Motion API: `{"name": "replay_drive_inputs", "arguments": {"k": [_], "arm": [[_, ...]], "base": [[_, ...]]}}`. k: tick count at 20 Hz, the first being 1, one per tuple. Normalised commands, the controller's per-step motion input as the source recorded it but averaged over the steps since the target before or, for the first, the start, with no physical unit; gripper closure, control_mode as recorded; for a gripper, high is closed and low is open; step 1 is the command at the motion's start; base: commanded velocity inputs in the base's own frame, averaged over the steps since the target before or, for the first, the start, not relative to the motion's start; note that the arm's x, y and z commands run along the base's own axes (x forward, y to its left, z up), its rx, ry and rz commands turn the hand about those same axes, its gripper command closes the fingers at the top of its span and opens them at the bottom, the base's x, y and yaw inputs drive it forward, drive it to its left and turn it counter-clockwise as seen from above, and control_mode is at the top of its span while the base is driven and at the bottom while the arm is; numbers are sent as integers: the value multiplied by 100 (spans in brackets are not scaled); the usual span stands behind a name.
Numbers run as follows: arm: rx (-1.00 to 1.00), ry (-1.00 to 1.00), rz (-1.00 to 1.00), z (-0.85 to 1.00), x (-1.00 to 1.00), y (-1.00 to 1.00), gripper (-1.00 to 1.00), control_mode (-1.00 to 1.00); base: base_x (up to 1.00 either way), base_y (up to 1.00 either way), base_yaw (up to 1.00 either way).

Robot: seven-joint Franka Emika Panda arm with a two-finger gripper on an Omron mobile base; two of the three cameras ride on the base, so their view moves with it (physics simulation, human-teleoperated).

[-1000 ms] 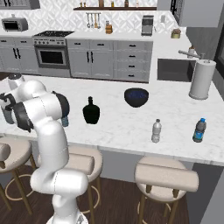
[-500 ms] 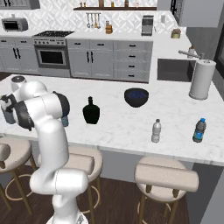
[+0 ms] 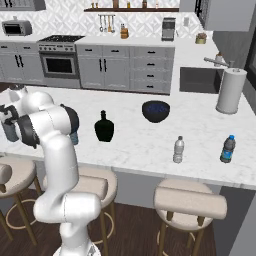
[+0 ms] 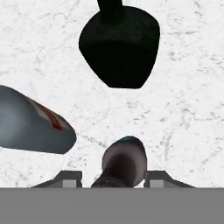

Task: Move the plastic bottles in the middle to the plastics group, and the glass bottles in the middle to the glass group.

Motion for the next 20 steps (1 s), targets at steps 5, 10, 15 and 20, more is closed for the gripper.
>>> {"name": "replay_drive_inputs", "arguments": {"k": [5,10,15,20], "arm": [[-2,0,3,15,-7,-15,-100,-100],[0,0,3,40,-3,-18,-100,-100],[-1,0,0,42,-24,-48,-100,-100],[0,0,6,17,-35,-85,-100,-100]], "base": [[0,0,0],[0,0,0],[0,0,0],[0,0,0]]}}
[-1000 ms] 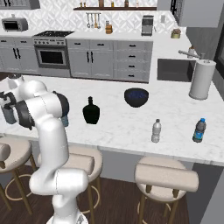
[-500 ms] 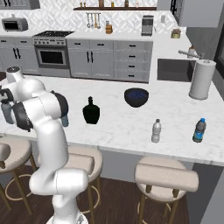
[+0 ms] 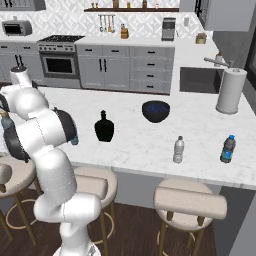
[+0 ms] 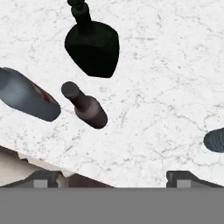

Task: Move the plastic bottles in the middle to the plastics group, and the glass bottles in the middle to the glass group.

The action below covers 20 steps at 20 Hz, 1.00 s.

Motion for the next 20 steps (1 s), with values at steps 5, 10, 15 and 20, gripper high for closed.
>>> {"name": "replay_drive_inputs", "arguments": {"k": [5,10,15,20], "arm": [[-2,-8,10,5,-45,-90,-100,-100],[-4,-6,3,-1,-46,-83,-100,-100],[-9,-4,0,0,0,-69,-100,-100],[-6,2,-7,-2,45,-32,-100,-100]], "base": [[0,0,0],[0,0,0],[0,0,0],[0,0,0]]}}
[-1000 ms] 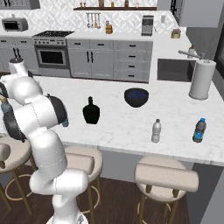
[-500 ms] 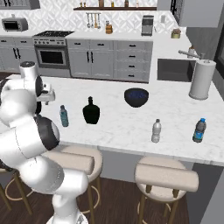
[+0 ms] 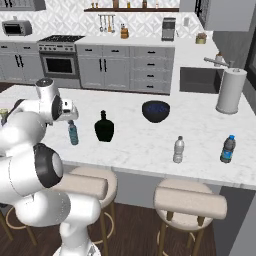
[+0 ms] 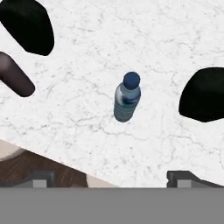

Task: Move the plastic bottles in the middle to the plastics group, and the glass bottles in the middle to the glass group.

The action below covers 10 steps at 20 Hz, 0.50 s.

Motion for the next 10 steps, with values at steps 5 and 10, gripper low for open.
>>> {"name": "replay_drive_inputs", "arguments": {"k": [5,10], "arm": [[0,2,-10,-5,52,-13,-100,-100],[0,0,-8,-20,49,1,-100,-100]], "base": [[0,0,0],[0,0,0]]}}
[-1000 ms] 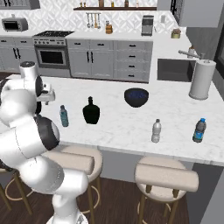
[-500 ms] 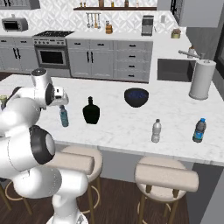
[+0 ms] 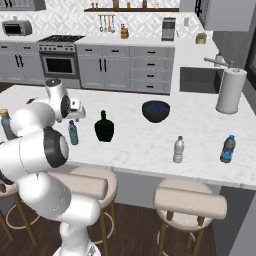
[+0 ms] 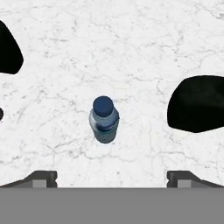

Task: Move the plastic bottles in the middle to the plastics group, and the glass bottles in the middle to the glass group.

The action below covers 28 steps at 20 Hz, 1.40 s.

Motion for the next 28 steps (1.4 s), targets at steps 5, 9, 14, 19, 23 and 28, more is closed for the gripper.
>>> {"name": "replay_drive_inputs", "arguments": {"k": [5,9,14,19,23,28], "arm": [[0,0,-10,-35,40,4,-100,-100],[3,2,-11,-28,17,10,-100,-100],[9,1,-14,-17,7,16,-100,-100],[5,0,-11,-26,18,9,-100,-100],[0,0,-10,-21,21,0,-100,-100],[1,0,-8,-16,5,0,-100,-100]], "base": [[0,0,0],[0,0,0],[0,0,0],[0,0,0],[0,0,0],[0,0,0]]}}
